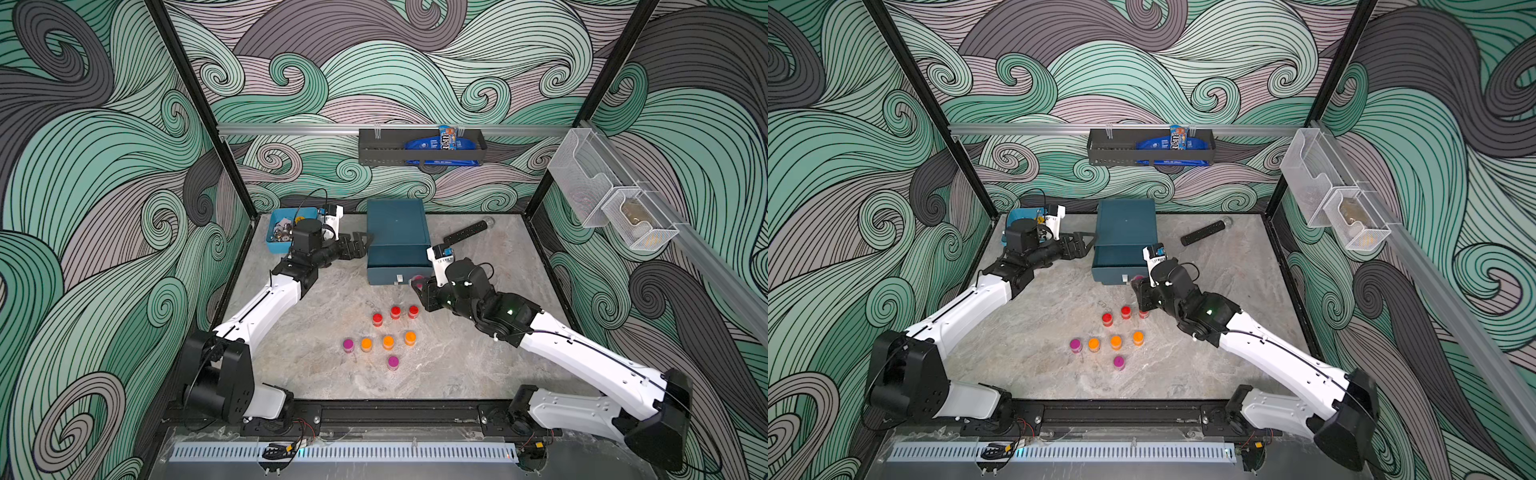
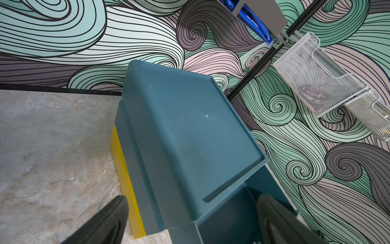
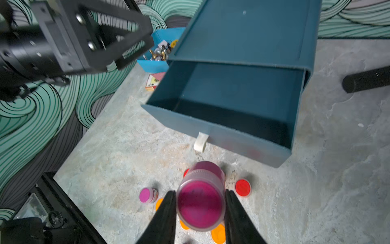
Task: Put the paint cans in the drawer according to color
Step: Pick up the paint can at the center of the board, then place the paint can in the drawer.
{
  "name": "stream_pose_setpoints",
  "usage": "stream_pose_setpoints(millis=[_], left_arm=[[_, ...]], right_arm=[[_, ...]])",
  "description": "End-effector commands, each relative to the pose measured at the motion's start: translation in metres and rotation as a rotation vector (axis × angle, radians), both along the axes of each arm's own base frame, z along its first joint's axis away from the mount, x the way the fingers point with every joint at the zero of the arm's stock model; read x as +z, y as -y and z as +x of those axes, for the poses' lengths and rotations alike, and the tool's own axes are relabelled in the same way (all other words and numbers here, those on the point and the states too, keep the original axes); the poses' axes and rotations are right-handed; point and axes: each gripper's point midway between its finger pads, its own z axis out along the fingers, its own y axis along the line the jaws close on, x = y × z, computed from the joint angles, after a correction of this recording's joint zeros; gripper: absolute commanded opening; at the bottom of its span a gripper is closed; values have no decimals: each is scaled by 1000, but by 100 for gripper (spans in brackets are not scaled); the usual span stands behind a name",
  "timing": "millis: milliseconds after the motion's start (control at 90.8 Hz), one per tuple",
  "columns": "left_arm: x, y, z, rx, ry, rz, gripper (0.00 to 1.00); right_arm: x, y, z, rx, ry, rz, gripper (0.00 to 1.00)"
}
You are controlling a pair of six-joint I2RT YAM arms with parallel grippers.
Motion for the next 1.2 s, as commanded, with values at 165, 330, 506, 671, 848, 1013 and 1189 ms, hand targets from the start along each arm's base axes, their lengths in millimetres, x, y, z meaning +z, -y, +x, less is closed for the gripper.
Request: stream_pose_setpoints(millis=[165, 330, 506, 671, 848, 1013, 1189], left_arm=[[13, -4, -1, 7, 38, -8, 98], [14, -4, -1, 7, 40, -8, 98], [14, -4, -2, 7, 40, -9, 98], [15, -5, -1, 10, 40, -11, 98], [14, -5, -1, 10, 36, -11, 98], [12, -5, 0, 9, 28, -13, 98], [11, -4, 0, 6, 26, -14, 98]], right_arm=[[40, 4, 50, -30, 58, -51, 21], [28, 4, 74, -40, 17, -118, 21], [12, 7, 85, -42, -24, -149, 21], [-4, 7, 82, -33, -58, -161, 20], [-18, 7, 79, -25, -87, -179, 21], [-33, 8, 77, -18, -116, -198, 23], [-37, 7, 75, -9, -124, -204, 28]])
